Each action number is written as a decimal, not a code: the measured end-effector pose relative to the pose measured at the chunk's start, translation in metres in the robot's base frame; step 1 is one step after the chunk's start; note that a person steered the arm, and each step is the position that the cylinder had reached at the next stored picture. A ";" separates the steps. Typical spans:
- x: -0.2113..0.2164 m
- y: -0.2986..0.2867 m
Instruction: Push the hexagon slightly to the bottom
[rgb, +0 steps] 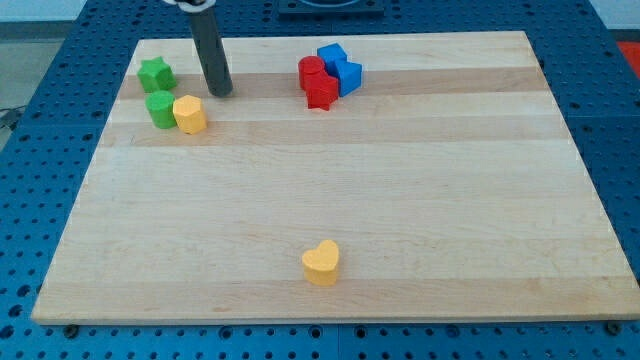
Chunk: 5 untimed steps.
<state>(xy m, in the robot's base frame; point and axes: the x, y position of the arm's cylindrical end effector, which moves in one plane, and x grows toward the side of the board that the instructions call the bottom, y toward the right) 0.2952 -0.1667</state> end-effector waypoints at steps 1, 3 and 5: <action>0.003 -0.027; 0.072 -0.019; 0.085 -0.016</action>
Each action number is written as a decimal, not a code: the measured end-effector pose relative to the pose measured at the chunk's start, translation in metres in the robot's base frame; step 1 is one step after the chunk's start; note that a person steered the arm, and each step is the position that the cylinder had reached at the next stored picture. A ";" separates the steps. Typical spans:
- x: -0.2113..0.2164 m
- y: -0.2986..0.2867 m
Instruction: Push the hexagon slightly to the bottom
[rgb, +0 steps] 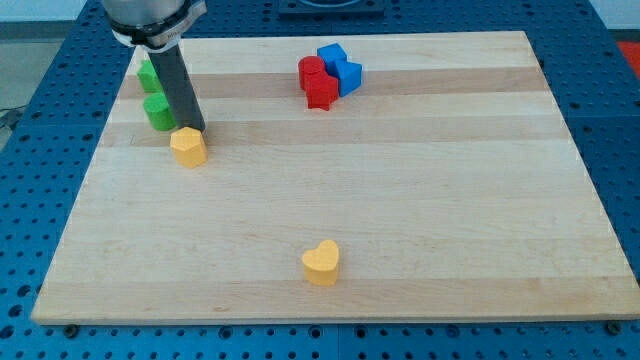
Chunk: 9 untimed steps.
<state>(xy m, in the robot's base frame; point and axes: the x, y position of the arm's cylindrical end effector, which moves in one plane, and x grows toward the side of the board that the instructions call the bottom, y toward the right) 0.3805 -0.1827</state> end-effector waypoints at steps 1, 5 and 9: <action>0.017 0.000; 0.024 -0.030; 0.038 0.045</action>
